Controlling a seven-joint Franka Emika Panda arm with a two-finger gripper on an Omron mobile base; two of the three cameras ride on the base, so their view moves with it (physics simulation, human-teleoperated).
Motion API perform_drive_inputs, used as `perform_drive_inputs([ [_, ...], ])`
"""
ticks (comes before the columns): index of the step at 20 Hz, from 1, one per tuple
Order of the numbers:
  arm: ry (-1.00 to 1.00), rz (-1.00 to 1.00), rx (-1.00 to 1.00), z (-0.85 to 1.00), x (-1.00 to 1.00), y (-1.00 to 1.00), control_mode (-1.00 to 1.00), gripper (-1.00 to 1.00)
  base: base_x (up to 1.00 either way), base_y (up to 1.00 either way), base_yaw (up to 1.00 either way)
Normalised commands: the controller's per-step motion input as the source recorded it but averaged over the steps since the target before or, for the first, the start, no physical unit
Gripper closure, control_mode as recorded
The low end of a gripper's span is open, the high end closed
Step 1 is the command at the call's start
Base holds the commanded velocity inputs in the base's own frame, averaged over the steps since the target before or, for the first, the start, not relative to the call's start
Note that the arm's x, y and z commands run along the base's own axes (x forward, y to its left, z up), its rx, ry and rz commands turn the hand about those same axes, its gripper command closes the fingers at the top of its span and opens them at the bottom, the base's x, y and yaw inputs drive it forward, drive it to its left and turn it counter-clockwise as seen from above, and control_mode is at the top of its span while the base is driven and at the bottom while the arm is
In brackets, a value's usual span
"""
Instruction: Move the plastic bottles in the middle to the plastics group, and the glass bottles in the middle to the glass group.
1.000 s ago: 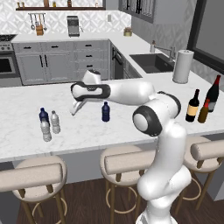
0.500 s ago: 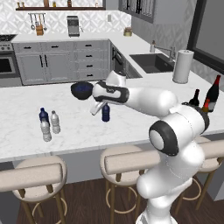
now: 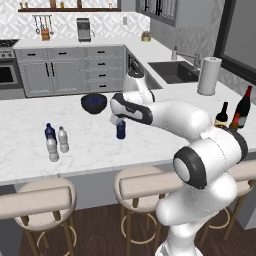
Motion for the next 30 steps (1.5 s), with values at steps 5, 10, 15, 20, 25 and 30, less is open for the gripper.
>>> perform_drive_inputs([
  [5, 0.13, -0.31, 0.13, -0.25, 0.26, -0.50, -1.00, -1.00, 0.00, 0.00, 0.00],
  [10, 0.15, -0.11, 0.09, -0.02, 0.44, -0.31, -1.00, -1.00, 0.00, 0.00, 0.00],
  [15, -0.04, -0.05, 0.00, -0.12, 0.37, -0.01, -1.00, -1.00, 0.00, 0.00, 0.00],
  [20, -0.14, -0.03, 0.00, -0.10, 0.09, 0.00, -1.00, -1.00, 0.00, 0.00, 0.00],
  [25, -0.09, -0.02, 0.00, -0.32, 0.02, 0.10, -1.00, -1.00, 0.00, 0.00, 0.00],
  [30, 0.00, -0.01, 0.00, -0.37, 0.12, 0.31, -1.00, -1.00, 0.00, 0.00, 0.00],
])
